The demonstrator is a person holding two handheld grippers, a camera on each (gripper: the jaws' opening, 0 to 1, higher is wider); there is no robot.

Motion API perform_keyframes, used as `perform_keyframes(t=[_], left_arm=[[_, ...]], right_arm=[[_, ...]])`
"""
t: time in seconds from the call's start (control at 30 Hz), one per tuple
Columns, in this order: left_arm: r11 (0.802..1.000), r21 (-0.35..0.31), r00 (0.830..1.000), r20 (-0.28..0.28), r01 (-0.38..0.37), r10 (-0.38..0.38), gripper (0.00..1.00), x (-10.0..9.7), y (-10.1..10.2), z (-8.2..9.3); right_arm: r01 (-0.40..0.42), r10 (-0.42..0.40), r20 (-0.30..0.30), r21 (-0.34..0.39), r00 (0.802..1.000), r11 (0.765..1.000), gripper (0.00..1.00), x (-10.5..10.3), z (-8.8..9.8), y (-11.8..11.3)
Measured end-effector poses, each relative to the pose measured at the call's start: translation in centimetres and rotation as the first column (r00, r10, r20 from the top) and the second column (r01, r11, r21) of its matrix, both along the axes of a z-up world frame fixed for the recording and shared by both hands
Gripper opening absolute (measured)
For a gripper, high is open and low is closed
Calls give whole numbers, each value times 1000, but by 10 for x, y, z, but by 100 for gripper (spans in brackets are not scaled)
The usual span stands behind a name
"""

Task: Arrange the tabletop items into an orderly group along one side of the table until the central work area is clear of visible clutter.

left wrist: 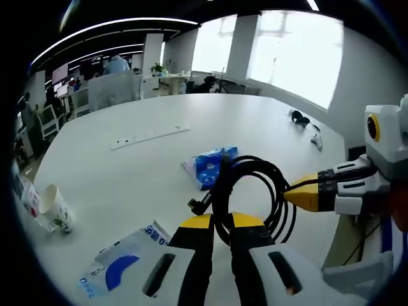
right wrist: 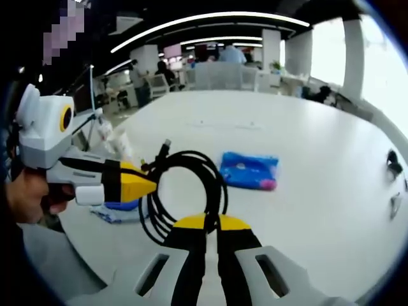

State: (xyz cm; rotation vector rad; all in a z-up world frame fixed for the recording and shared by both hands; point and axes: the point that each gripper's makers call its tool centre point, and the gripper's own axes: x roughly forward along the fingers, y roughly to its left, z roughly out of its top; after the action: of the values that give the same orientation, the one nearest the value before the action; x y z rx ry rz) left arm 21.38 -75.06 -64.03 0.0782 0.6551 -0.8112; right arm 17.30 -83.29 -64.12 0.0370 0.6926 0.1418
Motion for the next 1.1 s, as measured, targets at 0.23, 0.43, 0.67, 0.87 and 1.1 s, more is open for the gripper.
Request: perform_keyframes(t=[0.23,0.43,0.67,0.87,1.1], left_arm=[[999,28,999,-37,19,-18,7,-16,-1,-15],[997,56,997,-63,47,-44,7,-27,-2,-27],[996,71,995,-85,59,-53,7,-29,-1,-35],[993,90,990,-125,72,-61,7,-35,-2,-48],[991,111,985,-163,81,-62,7,-39,1,-62]], right_arm=[[5,-5,-38,6,999,1000,1,-15,-14,-1],[2,-1,-69,8,998,1000,2,-23,-25,-2],[-11,12,-98,7,995,1000,2,-26,-34,-2],[-23,24,-143,8,989,1000,2,-29,-47,-3],[-38,41,-184,17,982,999,2,-32,-59,-1]])
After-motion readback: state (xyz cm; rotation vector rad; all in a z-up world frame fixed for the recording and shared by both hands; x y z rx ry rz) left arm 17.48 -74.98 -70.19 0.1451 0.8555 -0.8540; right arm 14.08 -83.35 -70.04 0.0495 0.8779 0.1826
